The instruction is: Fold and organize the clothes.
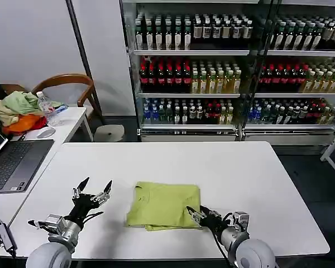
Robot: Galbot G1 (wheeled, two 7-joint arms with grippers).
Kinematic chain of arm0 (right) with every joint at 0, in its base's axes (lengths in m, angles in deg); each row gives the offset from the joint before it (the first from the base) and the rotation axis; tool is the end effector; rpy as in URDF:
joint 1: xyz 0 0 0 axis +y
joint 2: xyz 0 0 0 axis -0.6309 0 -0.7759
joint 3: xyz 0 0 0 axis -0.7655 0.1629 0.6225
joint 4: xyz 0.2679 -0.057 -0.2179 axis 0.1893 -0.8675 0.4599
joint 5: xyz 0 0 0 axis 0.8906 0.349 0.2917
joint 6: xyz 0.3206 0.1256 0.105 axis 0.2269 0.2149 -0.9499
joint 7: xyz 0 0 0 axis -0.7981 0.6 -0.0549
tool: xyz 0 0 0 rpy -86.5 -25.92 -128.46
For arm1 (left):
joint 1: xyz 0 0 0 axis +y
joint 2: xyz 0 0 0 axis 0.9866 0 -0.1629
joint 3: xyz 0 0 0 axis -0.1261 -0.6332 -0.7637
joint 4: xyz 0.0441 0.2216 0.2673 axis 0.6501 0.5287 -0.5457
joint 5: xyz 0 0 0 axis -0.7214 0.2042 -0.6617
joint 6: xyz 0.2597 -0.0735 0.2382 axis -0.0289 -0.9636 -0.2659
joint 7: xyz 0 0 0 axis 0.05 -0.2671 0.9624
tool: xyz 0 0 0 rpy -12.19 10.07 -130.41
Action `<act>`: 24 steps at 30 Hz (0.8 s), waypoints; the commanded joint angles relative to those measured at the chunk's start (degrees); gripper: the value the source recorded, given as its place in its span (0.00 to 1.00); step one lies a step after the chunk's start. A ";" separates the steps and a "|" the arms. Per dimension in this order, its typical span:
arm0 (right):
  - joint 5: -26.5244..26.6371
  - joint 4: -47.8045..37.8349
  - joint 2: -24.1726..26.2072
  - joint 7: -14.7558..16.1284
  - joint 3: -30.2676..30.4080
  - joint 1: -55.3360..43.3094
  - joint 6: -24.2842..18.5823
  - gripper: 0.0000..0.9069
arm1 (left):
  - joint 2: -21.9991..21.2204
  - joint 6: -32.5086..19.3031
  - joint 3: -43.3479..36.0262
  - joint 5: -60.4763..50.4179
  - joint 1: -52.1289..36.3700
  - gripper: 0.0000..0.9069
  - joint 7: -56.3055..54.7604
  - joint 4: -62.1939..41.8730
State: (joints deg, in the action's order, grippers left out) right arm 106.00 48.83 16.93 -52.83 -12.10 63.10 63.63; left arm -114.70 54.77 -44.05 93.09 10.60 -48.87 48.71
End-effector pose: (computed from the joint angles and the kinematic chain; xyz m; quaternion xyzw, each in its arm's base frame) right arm 0.2628 -0.0101 -0.2940 0.1978 -0.9128 -0.1705 0.3139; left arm 0.2502 0.1124 -0.2951 -0.0838 -0.9940 -0.0001 0.0699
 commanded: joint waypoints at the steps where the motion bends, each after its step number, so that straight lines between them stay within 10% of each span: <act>1: 2.13 -0.51 -0.24 0.01 0.31 -0.30 0.32 0.00 | 0.03 -0.32 0.27 -0.12 0.62 1.00 0.10 -0.07; 24: -10.74 -7.01 -2.11 -0.68 3.43 -9.54 -8.92 0.00 | 0.24 -0.40 0.78 -0.16 1.60 1.00 -0.20 0.27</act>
State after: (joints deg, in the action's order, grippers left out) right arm 101.65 45.15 15.71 -52.10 -9.63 58.21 60.37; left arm -114.43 54.46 -43.45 92.95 12.03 -49.07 48.89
